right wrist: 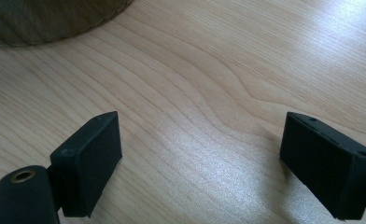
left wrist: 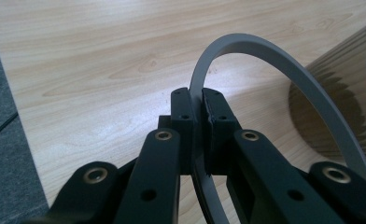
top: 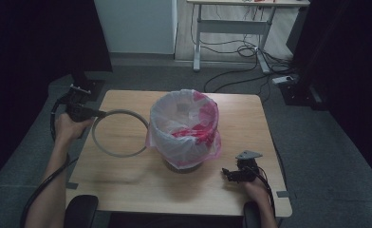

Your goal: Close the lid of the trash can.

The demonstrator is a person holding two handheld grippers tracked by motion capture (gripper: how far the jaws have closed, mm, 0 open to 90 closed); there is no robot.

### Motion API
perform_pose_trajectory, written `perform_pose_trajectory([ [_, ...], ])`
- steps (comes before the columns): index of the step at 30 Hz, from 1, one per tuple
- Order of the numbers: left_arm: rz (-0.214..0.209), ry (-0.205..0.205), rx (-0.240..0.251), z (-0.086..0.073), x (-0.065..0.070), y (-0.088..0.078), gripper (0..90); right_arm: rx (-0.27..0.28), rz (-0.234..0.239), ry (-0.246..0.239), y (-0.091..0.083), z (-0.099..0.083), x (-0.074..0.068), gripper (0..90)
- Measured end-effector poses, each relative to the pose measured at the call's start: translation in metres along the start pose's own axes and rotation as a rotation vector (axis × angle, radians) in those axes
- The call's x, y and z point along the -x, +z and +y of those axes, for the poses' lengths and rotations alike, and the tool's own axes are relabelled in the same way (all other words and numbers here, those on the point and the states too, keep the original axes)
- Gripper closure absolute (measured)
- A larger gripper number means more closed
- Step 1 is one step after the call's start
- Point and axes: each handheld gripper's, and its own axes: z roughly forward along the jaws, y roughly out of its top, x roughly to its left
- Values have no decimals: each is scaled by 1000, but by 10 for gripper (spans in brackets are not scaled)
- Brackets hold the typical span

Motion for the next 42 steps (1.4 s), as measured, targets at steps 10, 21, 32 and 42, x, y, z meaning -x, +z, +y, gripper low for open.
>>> perform_pose_trajectory([
  [10,-15,-32,30,15,-3,-29,840,1,0,2,0,0,0,120],
  [21,-53,-39,93,38,6,-67,840,1,0,2,0,0,0,119],
  [32,-78,-16,149,68,32,-103,840,1,0,2,0,0,0,119],
  [42,-104,45,148,93,65,-101,840,1,0,2,0,0,0,119],
])
